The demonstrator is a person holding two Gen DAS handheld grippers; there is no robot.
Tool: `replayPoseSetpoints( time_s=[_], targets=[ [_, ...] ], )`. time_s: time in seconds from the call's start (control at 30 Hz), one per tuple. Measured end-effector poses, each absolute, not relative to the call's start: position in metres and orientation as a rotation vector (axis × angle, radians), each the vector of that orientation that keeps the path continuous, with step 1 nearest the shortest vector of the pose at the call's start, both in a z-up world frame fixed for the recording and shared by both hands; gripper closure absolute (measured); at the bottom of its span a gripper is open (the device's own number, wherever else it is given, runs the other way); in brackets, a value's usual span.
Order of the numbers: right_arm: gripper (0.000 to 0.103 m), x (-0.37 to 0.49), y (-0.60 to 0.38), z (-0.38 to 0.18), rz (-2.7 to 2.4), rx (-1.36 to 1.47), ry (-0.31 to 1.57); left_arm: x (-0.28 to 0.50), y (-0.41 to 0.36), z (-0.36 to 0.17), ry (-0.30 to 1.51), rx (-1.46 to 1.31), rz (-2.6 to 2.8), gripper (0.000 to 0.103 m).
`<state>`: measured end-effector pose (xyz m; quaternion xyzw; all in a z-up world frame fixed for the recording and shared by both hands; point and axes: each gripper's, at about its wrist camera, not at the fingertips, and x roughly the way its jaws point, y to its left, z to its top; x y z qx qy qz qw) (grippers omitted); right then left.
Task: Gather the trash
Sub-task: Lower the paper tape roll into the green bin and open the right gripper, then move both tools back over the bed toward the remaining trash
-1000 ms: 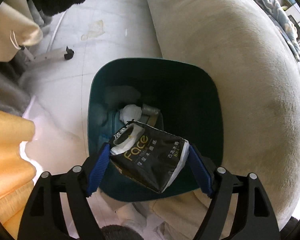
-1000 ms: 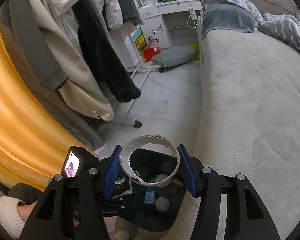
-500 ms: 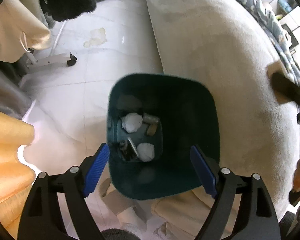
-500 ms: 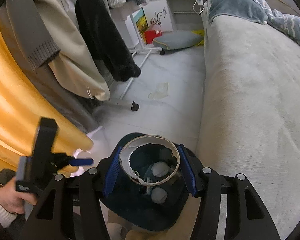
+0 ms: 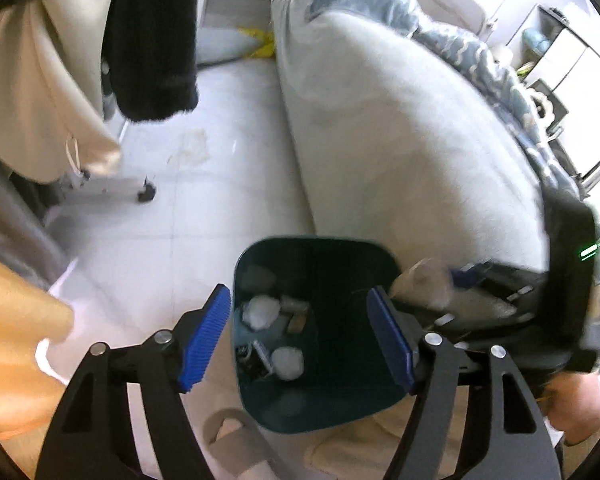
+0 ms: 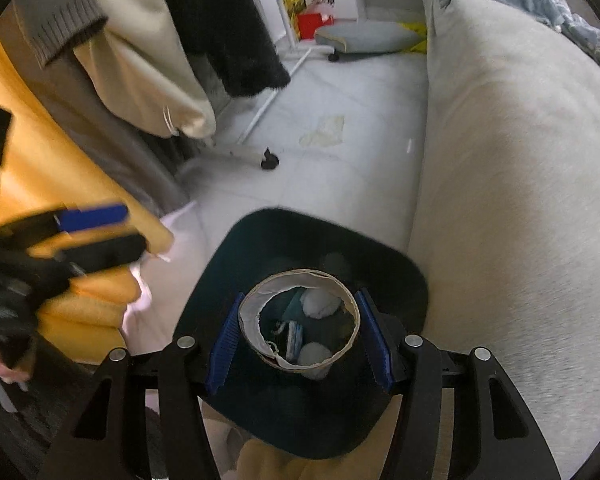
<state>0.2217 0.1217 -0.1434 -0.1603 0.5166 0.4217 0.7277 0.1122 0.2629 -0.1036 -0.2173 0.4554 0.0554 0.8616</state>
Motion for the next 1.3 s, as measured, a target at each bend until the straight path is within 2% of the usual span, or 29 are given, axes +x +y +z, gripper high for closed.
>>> replayPoseSetpoints(
  time_s=[0.33, 0.4, 0.63, 1.07, 1.3],
  targets=[
    [0.042, 0.21, 0.131, -0.175, 0.93, -0.425, 1.236, 0.105, 0.267, -0.072, 0.784, -0.439, 0.103, 0.039],
    [0.035, 0.206, 0.133, -0.176, 0.937, -0.438, 1.244, 0.103, 0.268, -0.066, 0.757, -0.434, 0.11, 0.04],
    [0.03, 0.204, 0.127, -0.167, 0.938, -0.434, 1.243, 0.1, 0.263, -0.038, 0.657, -0.421, 0.101, 0.04],
    [0.023, 0.232, 0.075, -0.109, 0.81, -0.326, 1.058, 0.11, 0.225, -0.007, 0.562, -0.314, 0.046, 0.04],
    [0.02, 0.252, 0.033, -0.074, 0.694, -0.246, 0.927, 0.123, 0.192, 0.004, 0.509, -0.233, 0.011, 0.034]
  ],
)
